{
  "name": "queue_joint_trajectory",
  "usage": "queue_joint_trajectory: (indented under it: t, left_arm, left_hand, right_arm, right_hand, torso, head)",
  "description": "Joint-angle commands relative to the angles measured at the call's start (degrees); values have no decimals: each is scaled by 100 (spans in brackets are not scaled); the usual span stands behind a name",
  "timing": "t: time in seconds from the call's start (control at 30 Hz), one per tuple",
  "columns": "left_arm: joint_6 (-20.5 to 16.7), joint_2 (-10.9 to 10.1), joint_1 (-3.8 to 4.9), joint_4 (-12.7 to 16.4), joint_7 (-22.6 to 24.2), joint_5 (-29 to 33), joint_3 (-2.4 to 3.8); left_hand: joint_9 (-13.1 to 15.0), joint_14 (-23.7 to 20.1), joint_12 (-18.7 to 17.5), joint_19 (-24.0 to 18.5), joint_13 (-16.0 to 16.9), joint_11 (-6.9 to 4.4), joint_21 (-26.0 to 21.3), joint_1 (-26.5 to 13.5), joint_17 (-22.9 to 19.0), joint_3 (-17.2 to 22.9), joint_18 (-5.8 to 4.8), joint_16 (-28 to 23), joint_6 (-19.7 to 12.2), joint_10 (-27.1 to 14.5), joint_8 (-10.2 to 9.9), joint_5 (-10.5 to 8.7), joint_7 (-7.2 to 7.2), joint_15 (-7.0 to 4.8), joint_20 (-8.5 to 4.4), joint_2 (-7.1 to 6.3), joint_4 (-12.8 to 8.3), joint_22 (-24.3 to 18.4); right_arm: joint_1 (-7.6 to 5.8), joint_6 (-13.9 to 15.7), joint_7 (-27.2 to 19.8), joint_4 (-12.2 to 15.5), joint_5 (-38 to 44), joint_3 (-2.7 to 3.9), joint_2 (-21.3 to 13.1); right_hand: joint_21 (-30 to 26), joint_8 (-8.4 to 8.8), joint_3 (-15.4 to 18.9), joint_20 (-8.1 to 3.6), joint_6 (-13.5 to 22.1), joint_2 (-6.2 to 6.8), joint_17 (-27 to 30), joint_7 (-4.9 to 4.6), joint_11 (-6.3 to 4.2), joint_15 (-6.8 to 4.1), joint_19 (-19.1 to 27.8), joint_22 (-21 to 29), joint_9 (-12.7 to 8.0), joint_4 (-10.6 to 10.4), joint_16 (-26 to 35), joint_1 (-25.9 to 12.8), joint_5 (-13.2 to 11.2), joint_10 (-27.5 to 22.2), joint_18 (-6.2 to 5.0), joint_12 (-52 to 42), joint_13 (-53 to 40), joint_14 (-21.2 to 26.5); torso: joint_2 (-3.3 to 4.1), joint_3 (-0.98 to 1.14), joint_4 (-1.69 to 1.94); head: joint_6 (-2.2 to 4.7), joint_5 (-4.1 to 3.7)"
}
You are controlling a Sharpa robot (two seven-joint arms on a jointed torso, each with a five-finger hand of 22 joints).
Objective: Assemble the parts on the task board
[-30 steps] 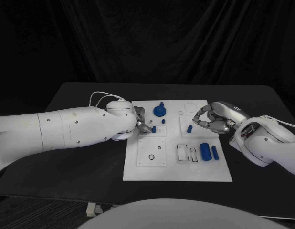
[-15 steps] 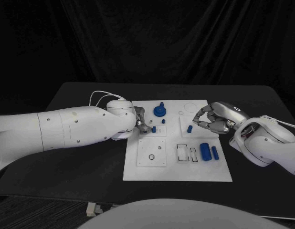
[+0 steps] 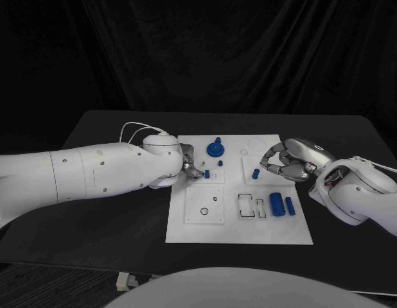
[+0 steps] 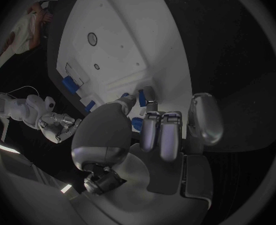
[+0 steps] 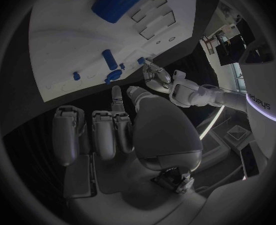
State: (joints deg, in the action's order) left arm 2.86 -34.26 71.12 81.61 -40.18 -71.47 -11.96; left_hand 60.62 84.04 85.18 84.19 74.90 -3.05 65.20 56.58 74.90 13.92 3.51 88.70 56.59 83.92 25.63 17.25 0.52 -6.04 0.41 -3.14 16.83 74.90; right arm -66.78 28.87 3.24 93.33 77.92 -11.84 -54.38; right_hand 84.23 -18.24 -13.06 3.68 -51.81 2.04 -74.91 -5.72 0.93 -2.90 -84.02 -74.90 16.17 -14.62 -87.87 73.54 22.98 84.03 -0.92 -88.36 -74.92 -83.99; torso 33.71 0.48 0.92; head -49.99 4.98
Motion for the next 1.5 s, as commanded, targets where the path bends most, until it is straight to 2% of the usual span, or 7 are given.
queue_joint_trajectory:
  t: [0.03, 0.27, 0.47, 1.07, 1.23, 1.4, 1.5]
  left_arm:
    - [79, -14, -34, 12, -128, 51, -21]
    - [-29, -26, -34, 14, -53, 159, -21]
    - [-115, -18, -35, 2, 34, 234, -21]
    - [-264, 28, -35, -55, 250, 485, -21]
    - [-365, 34, -35, -52, 303, 493, -21]
    - [-411, 36, -35, -52, 307, 483, -21]
    - [-414, 32, -35, -48, 277, 444, -21]
  left_hand:
    - [209, 555, -19, 72, 1169, -53, -28, 90, 1386, 6, 73, -37, -71, 390, 132, 86, -8, -29, -20, -4, -12, 944]
    - [483, 558, 9, 73, 1188, -78, -32, 239, 1394, 83, 73, -26, -129, 402, 303, 248, -41, -46, -35, -40, -22, 947]
    - [552, 565, 36, 77, 1207, -89, -20, 288, 1416, 100, 71, 3, -105, 414, 361, 273, -55, -54, -41, -70, -21, 950]
    - [620, 563, 67, 75, 1228, -97, -27, 222, 1412, 85, 71, -3, -94, 427, 394, 200, -67, -60, -50, -96, -17, 951]
    - [735, 569, 100, 81, 1250, -127, -4, 417, 1428, 131, 68, 19, -26, 441, 515, 233, -106, -81, -65, -185, -33, 957]
    - [765, 567, 97, 84, 1248, -132, 5, 447, 1423, 124, 67, 11, -22, 440, 544, 227, -110, -87, -70, -223, -28, 959]
    - [798, 564, 92, 83, 1244, -131, -3, 423, 1414, 99, 68, 0, -30, 437, 567, 140, -106, -89, -75, -244, -10, 957]
  right_arm:
    - [16, -61, 106, 0, 42, 3, -1]
    - [22, -90, 127, -5, 45, 3, 5]
    - [25, -117, 147, -6, 65, 3, 4]
    - [33, -184, 198, -28, 92, 3, 9]
    - [35, -200, 211, -30, 103, 3, 11]
    - [37, -215, 223, -32, 108, 3, 11]
    - [38, -220, 229, -32, 109, 3, 10]
  right_hand:
    - [-39, -33, -22, -18, 31, 3, -997, 19, 3, 10, -283, -1288, -5, -2, 33, 44, 27, 409, -76, 18, -1199, -480]
    - [-53, -35, -31, -18, 31, 2, -981, 19, 2, 9, -275, -1282, -6, 3, 40, 54, 46, 387, -80, 39, -1164, -476]
    - [-53, -35, -31, -18, 31, 2, -981, 19, 2, 9, -275, -1282, -6, 3, 40, 54, 46, 387, -80, 39, -1164, -476]
    - [-67, -39, -37, -19, 27, -1, -966, 19, 2, 9, -268, -1278, -5, 4, 48, 56, 58, 376, -84, 51, -1144, -472]
    - [-67, -39, -37, -19, 27, -1, -966, 19, 2, 9, -268, -1278, -5, 4, 48, 56, 58, 376, -84, 51, -1144, -472]
    - [-75, -44, -44, -19, 20, -6, -961, 20, 2, 8, -265, -1275, -5, 2, 51, 57, 67, 372, -86, 55, -1138, -471]
    - [-75, -44, -44, -19, 20, -6, -961, 20, 2, 8, -265, -1275, -5, 2, 51, 57, 67, 372, -86, 55, -1138, -471]
  torso:
    - [0, 1, 2]
    - [0, 0, 0]
    - [-1, 1, 0]
    - [1, 0, 0]
    - [0, 1, 1]
    - [-1, 1, 0]
    - [0, 1, 3]
  head:
    - [-1, 1]
    - [-1, 4]
    - [-1, -3]
    - [-1, -11]
    - [-1, -14]
    - [-1, -15]
    - [-1, -19]
